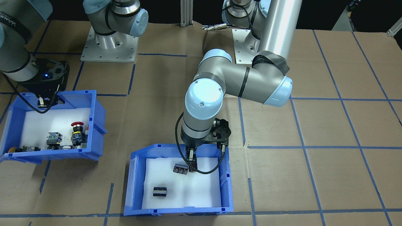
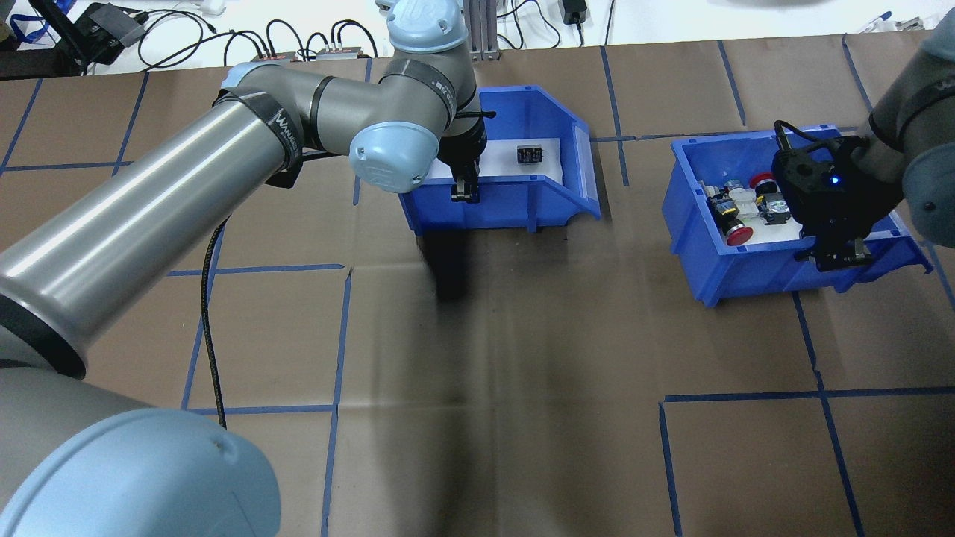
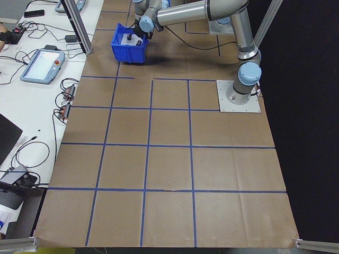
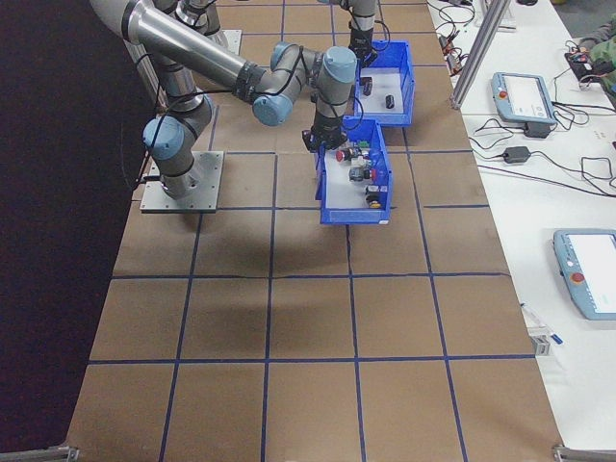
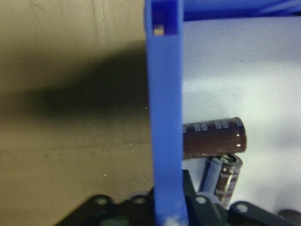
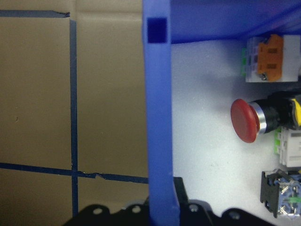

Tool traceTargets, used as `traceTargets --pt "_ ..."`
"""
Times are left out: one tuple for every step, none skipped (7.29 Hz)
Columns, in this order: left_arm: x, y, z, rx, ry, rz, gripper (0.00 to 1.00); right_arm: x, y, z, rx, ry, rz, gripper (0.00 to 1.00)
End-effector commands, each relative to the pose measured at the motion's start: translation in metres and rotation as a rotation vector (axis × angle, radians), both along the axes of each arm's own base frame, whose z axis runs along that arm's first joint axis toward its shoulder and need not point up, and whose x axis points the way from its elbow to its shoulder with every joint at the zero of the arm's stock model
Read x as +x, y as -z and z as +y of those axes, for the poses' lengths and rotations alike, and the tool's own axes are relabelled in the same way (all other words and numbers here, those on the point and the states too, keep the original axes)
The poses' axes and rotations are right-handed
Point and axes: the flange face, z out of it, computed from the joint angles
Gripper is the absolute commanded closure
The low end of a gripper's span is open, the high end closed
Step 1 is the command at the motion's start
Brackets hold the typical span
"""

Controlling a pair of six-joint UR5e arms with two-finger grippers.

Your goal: Place battery box in front

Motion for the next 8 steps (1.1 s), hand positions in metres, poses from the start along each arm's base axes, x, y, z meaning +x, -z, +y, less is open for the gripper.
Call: traceTargets --pt "0.000 -0.014 0.001 -0.014 0.018 0.016 0.02 0.018 0.001 0.041 -0.006 0.068 0.003 0.91" --pt "0.003 -0.033 0.005 -0.006 0.011 0.065 0.02 0.034 0.006 0.060 -0.003 0.095 -0.003 0.91" --pt "0.017 -0.065 0.012 0.000 0.060 0.059 0.02 0.055 0.014 0.076 0.005 0.089 -0.001 0.91" --pt "0.045 -0.096 0.021 0.007 0.198 0.031 0.02 0.078 0.015 0.092 -0.005 0.088 0.007 0.91" --pt "0.073 -0.120 0.029 0.001 0.303 -0.001 0.02 0.109 0.014 0.106 -0.014 0.066 0.017 0.91" --pt "0.087 -0.140 0.047 -0.010 0.489 -0.032 0.02 0.143 0.019 0.122 -0.011 0.064 0.032 0.91" --pt "0.099 -0.165 0.066 -0.021 0.635 -0.093 0.01 0.176 0.020 0.134 -0.018 0.084 0.039 0.91" --pt "0.110 -0.179 0.081 -0.018 0.842 -0.099 0.01 0.212 0.019 0.147 -0.058 0.066 0.041 0.91"
